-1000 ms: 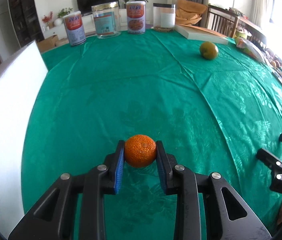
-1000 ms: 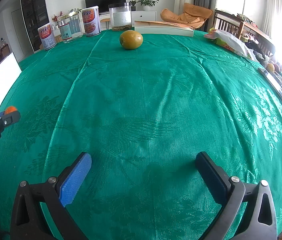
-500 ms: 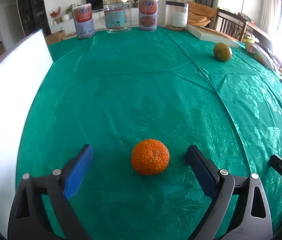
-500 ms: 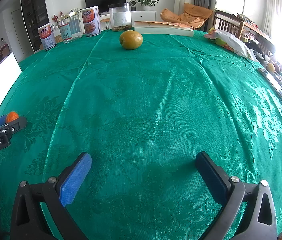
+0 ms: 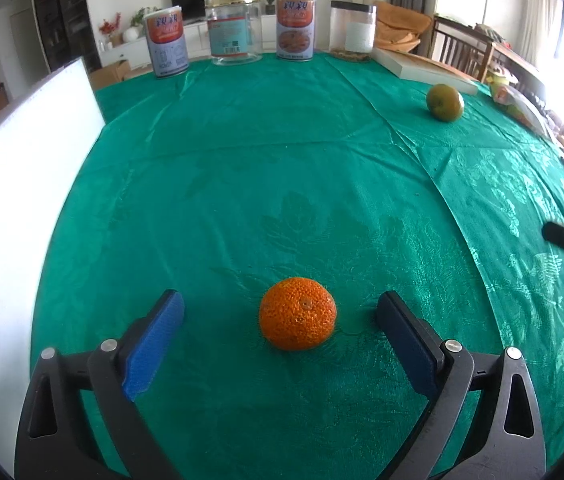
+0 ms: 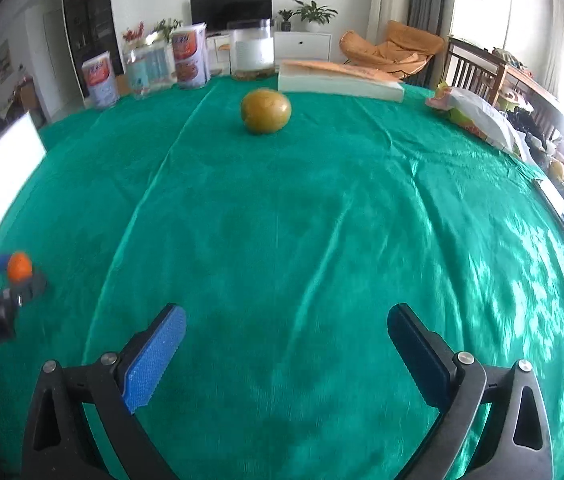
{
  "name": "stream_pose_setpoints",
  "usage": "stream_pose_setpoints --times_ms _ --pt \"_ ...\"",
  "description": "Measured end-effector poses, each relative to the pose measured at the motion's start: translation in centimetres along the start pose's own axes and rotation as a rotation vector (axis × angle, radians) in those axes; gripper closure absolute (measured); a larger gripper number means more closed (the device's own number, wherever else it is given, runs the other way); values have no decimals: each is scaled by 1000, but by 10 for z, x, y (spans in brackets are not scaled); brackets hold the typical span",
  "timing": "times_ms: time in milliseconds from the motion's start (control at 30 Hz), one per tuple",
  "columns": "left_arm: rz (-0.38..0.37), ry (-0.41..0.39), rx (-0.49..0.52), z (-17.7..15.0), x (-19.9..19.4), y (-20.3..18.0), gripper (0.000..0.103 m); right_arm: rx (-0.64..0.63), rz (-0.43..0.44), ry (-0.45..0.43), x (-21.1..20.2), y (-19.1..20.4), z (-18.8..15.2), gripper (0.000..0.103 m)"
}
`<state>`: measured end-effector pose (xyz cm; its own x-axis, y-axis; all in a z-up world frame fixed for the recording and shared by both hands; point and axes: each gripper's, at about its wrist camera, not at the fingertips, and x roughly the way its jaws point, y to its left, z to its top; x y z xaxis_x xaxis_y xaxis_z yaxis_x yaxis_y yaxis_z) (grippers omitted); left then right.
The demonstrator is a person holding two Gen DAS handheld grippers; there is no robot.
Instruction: Organize fruits
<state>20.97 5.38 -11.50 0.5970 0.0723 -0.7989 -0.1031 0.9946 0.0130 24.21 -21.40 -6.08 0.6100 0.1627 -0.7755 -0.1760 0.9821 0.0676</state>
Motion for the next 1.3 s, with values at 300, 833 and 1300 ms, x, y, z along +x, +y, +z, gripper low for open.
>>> stream_pose_setpoints --times_ms 300,833,1300 --pt "2 0 0 0 0 0 4 23 61 8 96 32 127 4" --pt "2 0 -1 0 0 1 4 52 105 109 95 20 102 49" --pt "2 0 -2 0 0 1 3 -257 24 32 -22 32 -52 49"
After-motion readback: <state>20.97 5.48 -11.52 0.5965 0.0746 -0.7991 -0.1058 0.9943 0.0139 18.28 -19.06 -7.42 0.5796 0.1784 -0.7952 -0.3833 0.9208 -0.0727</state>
